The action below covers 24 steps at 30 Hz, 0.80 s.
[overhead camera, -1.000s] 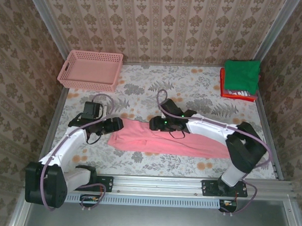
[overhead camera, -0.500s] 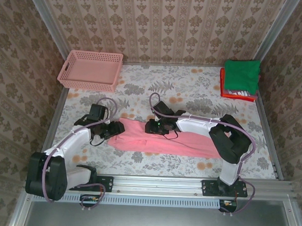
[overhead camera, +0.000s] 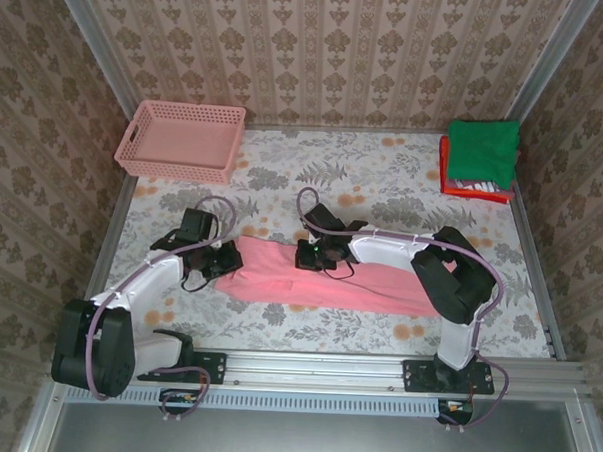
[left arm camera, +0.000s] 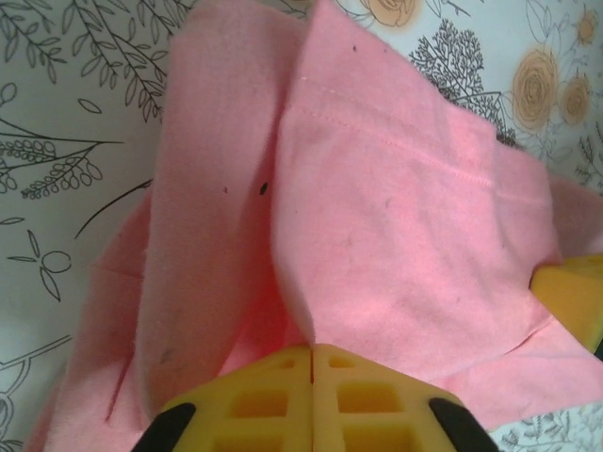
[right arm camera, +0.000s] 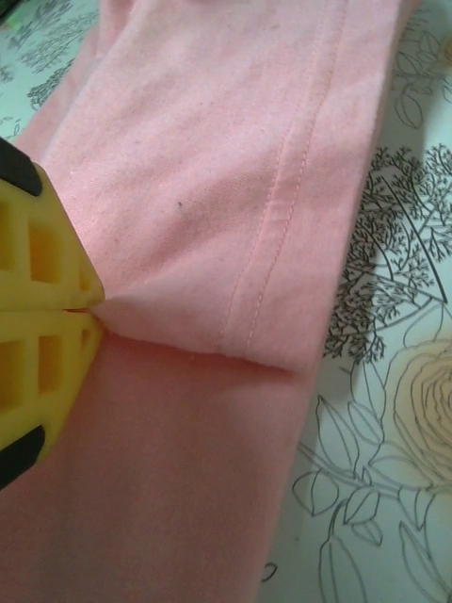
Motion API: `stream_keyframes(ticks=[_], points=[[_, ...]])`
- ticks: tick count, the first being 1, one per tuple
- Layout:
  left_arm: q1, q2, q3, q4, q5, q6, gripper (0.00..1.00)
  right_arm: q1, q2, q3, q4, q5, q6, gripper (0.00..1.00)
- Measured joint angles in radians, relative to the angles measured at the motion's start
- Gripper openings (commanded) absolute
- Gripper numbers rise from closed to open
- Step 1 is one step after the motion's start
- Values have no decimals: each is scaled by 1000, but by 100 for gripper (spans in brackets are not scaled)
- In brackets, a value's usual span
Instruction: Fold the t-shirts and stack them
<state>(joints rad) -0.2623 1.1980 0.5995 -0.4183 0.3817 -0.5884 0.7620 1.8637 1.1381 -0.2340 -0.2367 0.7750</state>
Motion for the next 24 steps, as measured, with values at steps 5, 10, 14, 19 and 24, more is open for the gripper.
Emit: stream_keyframes(ticks=[5, 10, 14, 19, 24], points=[[0, -5, 0, -6, 0, 6, 0, 4, -31, -9, 0, 0, 0, 0], [0, -44, 0, -39, -7, 14, 0, 21, -93, -48, 1, 0, 11, 0], [1, -69, 0, -74, -13, 20, 0, 37, -130, -100, 0, 4, 22, 0], [9, -108, -18, -103, -15, 20, 0, 48, -151, -151, 0, 8, 41, 0], [15, -105, -37, -122, -15, 21, 0, 48, -150, -154, 2, 19, 45, 0]])
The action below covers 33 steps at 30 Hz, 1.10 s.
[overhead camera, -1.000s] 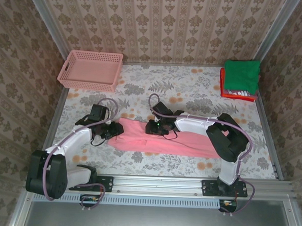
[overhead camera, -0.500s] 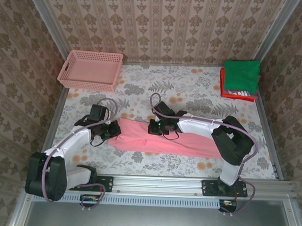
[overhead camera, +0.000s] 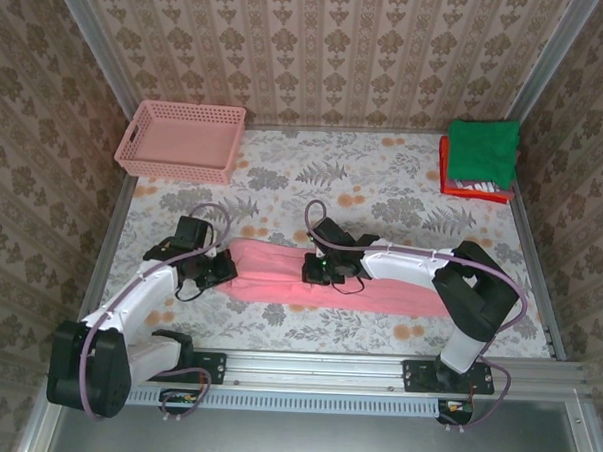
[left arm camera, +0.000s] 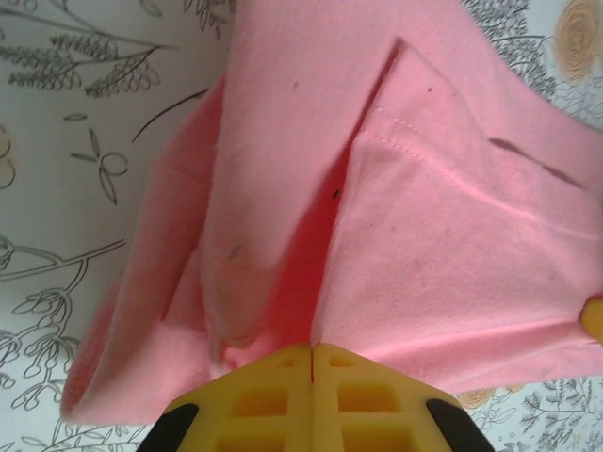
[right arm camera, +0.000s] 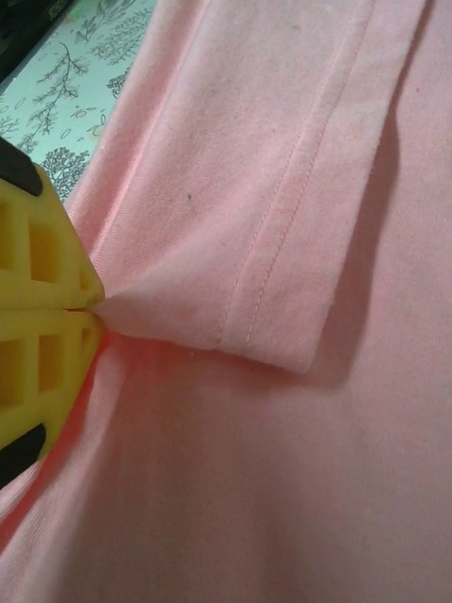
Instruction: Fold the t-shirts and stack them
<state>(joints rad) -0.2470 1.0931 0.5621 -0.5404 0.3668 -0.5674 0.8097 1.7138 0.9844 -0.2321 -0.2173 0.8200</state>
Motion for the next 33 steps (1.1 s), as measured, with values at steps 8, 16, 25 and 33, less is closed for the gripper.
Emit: stream_keyframes(ticks=[8, 16, 25, 33], points=[[6, 20, 0, -25, -27, 21, 0, 0, 21, 14, 8, 0, 3, 10], [5, 12, 14, -66, -72, 34, 58, -3, -51, -16, -4, 53, -19, 57], [-167, -27, 80, -27, -137, -56, 64, -158, -188, -65, -29, 110, -47, 59], [-290, 114, 31, 160, -147, -199, 51, -235, -160, -47, -63, 108, -102, 58]])
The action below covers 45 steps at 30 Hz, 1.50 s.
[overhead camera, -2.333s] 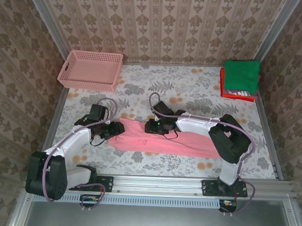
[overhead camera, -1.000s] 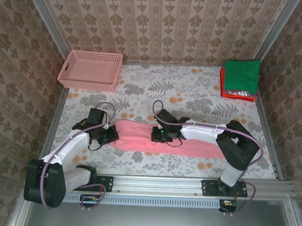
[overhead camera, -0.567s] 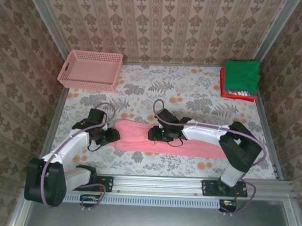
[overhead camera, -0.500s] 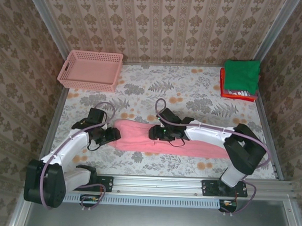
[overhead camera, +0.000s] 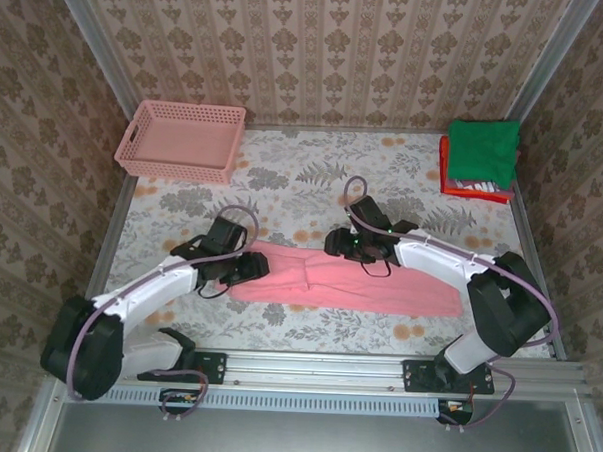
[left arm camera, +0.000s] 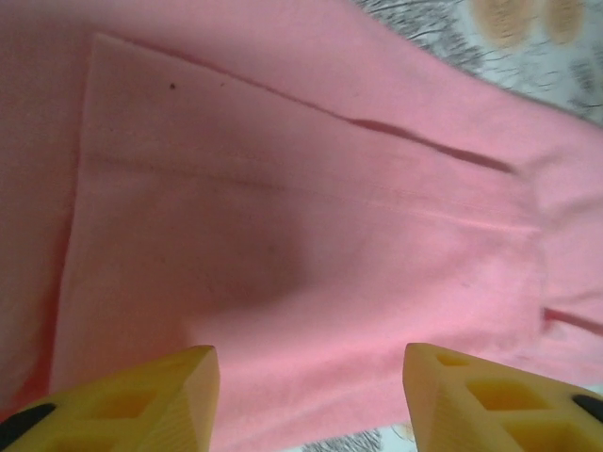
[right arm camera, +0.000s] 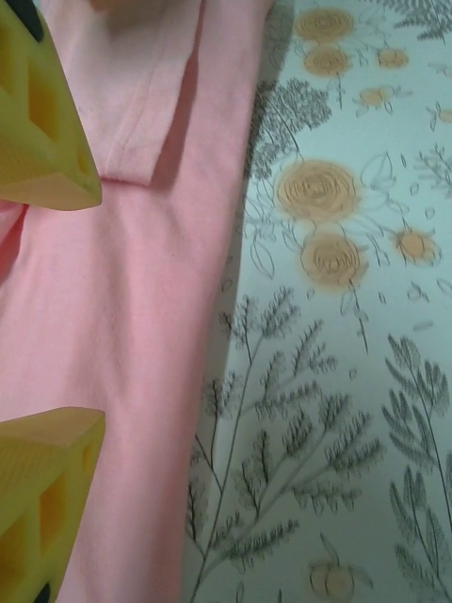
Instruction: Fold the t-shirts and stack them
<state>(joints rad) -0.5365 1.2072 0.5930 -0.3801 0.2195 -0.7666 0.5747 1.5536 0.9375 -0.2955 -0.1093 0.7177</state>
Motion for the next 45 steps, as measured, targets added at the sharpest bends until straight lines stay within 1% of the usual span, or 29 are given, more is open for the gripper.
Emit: stream_keyframes(ticks=[5, 7, 10, 12, 14, 21, 25, 28, 30, 32, 35, 38, 41, 43, 45], points=[[24, 133, 2, 64, -17, 4, 48, -99, -23, -18, -11, -2, -25, 57], [56, 187, 43, 75, -6, 27, 48, -134, -53, -39, -25, -2, -37, 57], [120, 324, 168, 89, -2, 95, 49, -172, -103, -71, -37, -3, -54, 57], [149, 435, 290, 84, 0, 151, 50, -192, -131, -89, -43, -3, -65, 58], [161, 542, 415, 73, -1, 204, 52, -203, -160, -108, -47, -2, -73, 60], [158, 903, 929, -50, 7, 358, 56, -219, -249, -160, -53, 21, -101, 64], [154, 1054, 1171, -125, 25, 403, 58, -221, -278, -186, -51, 24, -110, 67], [144, 1173, 1379, -200, 31, 432, 64, -221, -282, -200, -45, 21, -113, 68], [130, 1239, 1498, -240, 30, 456, 66, -222, -282, -202, -44, 18, -113, 69], [106, 1286, 1583, -266, 22, 477, 69, -222, -282, -202, -40, 13, -113, 69], [65, 1300, 1620, -286, 16, 495, 76, -222, -282, -202, -29, 8, -116, 69], [31, 1284, 1600, -276, 11, 501, 78, -222, -276, -200, -13, 5, -123, 69], [28, 1209, 1493, -248, 16, 498, 82, -222, -236, -168, 0, 1, -137, 70], [43, 1125, 1401, -227, 14, 496, 84, -222, -188, -128, 21, -4, -143, 70], [65, 1024, 1313, -197, 5, 493, 90, -220, -131, -80, 43, -9, -146, 69]])
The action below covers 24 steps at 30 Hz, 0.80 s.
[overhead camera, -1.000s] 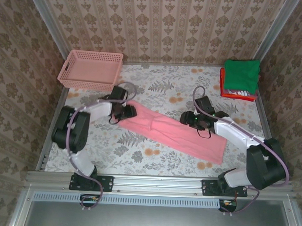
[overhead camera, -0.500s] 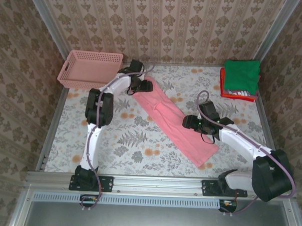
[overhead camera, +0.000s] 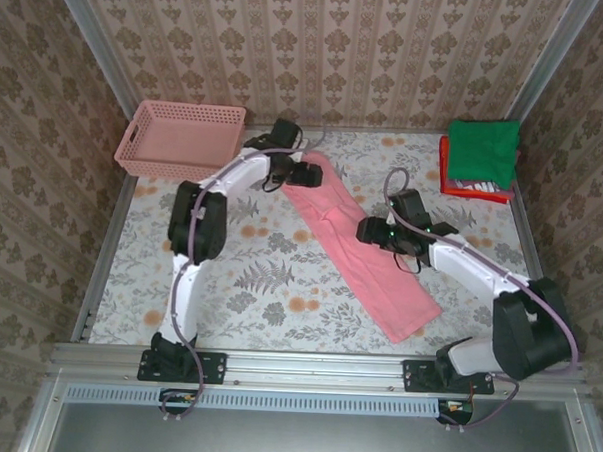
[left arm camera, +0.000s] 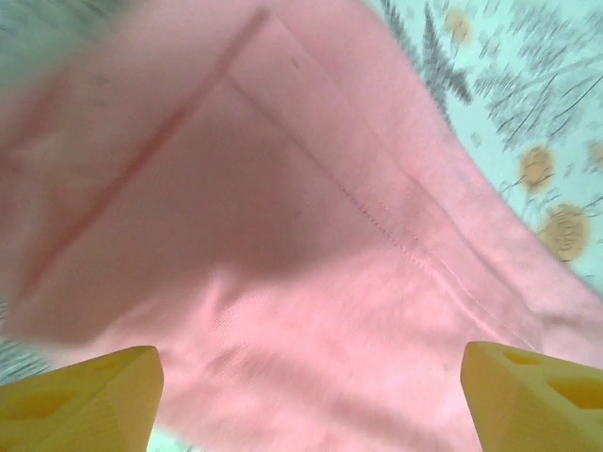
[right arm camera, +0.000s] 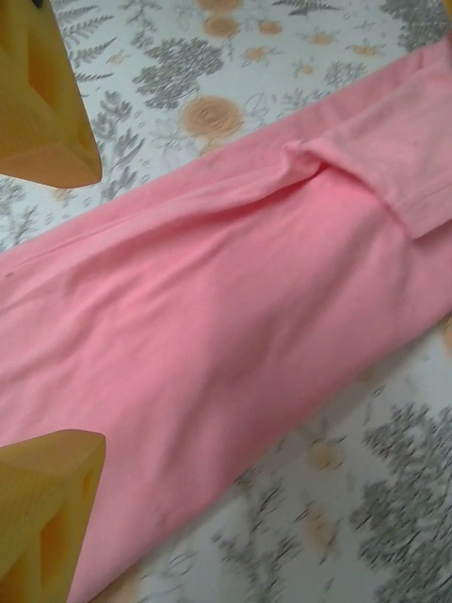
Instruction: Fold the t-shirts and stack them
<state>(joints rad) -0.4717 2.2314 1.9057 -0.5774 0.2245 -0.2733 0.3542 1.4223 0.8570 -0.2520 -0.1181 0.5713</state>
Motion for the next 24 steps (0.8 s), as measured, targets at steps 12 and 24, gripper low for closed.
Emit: stream_keyframes(ticks=[12, 24], points=[[60, -724, -688, 270, -64, -6, 100, 75, 515, 499, 68, -63, -18, 67], [-60, -1001, -1130, 442, -63, 11, 100, 89, 873, 883, 5, -92, 69, 65]])
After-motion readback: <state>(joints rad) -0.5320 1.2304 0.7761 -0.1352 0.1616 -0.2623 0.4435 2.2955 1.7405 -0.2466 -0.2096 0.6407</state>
